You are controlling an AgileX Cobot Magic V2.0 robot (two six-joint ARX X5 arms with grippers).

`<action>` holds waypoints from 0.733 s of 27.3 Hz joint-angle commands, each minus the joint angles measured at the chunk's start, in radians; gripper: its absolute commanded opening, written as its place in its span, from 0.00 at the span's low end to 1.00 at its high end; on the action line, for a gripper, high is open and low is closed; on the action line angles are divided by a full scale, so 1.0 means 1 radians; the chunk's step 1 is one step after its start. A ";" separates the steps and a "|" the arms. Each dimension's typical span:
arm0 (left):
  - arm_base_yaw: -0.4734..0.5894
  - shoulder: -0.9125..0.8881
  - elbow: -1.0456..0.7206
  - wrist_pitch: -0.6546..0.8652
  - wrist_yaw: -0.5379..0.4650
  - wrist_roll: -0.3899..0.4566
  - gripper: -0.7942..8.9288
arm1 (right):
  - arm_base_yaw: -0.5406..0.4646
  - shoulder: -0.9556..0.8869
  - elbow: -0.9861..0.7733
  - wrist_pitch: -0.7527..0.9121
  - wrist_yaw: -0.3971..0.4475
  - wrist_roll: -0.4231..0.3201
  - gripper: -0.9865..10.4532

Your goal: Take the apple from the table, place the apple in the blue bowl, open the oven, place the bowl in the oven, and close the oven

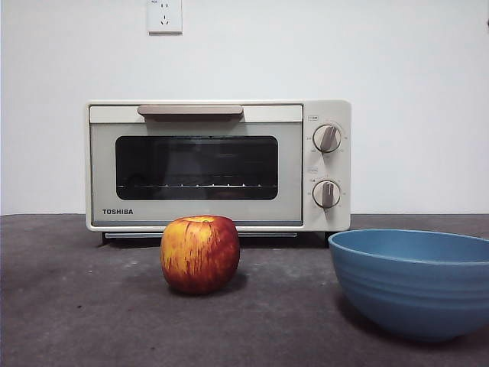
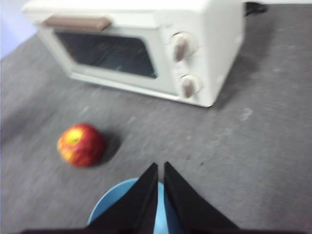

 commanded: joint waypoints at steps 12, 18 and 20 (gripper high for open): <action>-0.112 0.064 0.120 -0.093 -0.097 0.104 0.09 | 0.221 0.099 0.097 -0.091 0.063 -0.124 0.09; -0.113 0.064 0.120 -0.093 -0.114 0.104 0.09 | 0.235 0.099 0.097 -0.090 0.084 -0.123 0.09; -0.113 0.063 0.120 -0.093 -0.114 0.103 0.09 | 0.235 0.099 0.097 -0.080 0.083 -0.123 0.09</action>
